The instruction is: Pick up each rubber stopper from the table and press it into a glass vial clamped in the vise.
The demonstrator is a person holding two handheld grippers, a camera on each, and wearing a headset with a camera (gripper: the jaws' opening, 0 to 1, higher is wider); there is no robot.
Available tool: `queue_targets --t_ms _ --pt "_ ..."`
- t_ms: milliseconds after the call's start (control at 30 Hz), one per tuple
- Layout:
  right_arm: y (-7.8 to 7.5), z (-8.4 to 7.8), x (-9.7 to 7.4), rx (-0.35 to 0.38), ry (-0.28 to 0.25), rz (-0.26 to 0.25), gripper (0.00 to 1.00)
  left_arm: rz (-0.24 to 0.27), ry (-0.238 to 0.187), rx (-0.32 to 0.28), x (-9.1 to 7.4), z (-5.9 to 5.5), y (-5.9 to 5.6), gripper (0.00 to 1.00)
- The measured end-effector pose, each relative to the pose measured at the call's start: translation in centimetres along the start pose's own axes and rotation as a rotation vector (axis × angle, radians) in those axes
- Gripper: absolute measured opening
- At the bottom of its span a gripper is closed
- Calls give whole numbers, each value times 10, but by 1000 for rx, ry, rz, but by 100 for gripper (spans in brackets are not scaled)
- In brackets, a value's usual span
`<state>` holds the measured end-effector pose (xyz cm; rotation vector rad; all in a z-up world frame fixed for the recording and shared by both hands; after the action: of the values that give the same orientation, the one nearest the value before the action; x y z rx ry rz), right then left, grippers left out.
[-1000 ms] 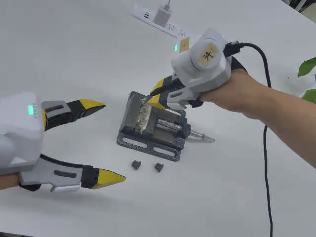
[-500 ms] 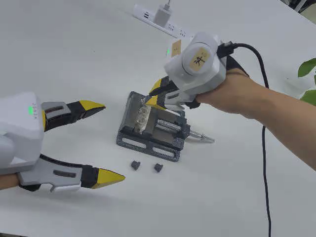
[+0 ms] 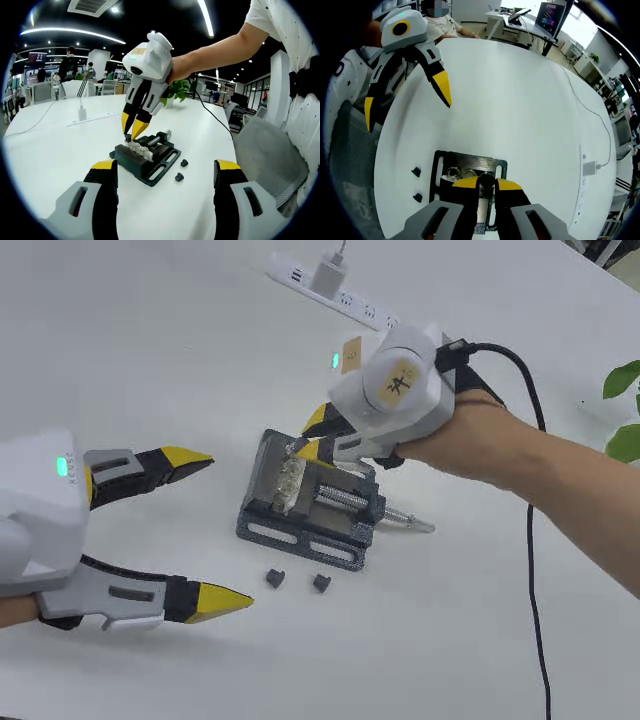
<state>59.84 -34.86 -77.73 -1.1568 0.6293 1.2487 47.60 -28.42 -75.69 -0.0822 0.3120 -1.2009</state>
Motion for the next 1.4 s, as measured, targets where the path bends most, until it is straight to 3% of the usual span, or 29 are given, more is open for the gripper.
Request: queue_targets --t_ms 300,433,1400 --pt "-6 5 -12 72 -54 12 11 1 0 -1 0 0 0 77" --pt "-11 2 -16 93 -62 3 6 0 -2 -1 1 0 -1 77" --pt "-1 -1 -1 87 -35 54 1 -2 -5 -13 2 -4 -1 75"
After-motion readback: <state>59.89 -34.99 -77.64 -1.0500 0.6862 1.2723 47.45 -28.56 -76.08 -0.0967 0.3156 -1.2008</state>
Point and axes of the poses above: the centre of the closed fingertips' face, and the gripper's own axes: x roughly forward along the fingers, y roughly to its left, z roughly out of its top, the point moved 3 cm from there along -x, roughly backward along the fingers, and after that the axes turned 13 degrees about -z, right-handed, at the moved point
